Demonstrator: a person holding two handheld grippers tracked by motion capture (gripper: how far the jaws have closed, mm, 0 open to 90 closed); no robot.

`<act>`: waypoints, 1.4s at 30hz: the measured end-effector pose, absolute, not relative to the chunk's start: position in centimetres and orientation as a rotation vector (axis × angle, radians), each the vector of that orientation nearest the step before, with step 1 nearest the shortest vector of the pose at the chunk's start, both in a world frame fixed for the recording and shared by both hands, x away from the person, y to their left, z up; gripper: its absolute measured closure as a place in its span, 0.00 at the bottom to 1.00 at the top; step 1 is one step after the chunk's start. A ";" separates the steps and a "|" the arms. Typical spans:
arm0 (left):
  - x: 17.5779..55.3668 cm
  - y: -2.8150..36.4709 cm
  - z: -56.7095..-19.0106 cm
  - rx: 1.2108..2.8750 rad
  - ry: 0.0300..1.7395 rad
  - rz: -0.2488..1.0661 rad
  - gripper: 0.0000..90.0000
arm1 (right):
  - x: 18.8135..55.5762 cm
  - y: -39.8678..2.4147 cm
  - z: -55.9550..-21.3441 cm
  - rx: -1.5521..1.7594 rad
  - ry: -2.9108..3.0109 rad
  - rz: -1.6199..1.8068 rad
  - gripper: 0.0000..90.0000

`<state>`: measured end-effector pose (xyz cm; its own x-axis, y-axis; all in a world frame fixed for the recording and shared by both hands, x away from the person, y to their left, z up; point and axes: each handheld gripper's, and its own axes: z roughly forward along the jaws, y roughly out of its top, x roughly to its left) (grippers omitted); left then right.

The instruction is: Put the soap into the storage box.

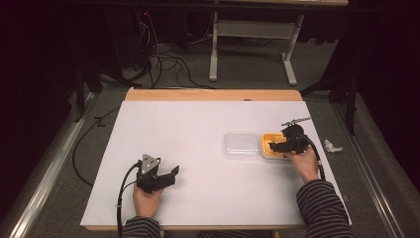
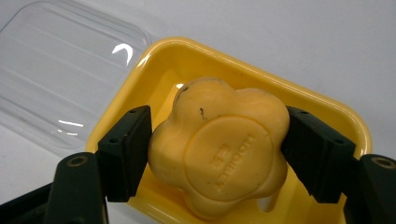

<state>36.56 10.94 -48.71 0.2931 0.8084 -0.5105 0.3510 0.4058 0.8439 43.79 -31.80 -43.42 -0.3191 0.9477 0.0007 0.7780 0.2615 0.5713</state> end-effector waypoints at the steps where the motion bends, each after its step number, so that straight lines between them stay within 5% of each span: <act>1: 36.5 10.9 -48.7 1.177 1.298 0.422 0.25 | 43.8 -31.8 -43.5 1.579 2.193 0.698 0.31; 42: 36.6 10.8 -48.7 1.172 1.306 0.433 0.25 | 42.3 -32.7 -43.0 1.557 2.067 0.807 0.29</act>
<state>36.59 10.80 -48.73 0.2844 0.8115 -0.5106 0.3453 0.4101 0.8441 42.26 -32.67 -43.03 -0.2791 0.9602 0.0083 0.7119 0.2011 0.6729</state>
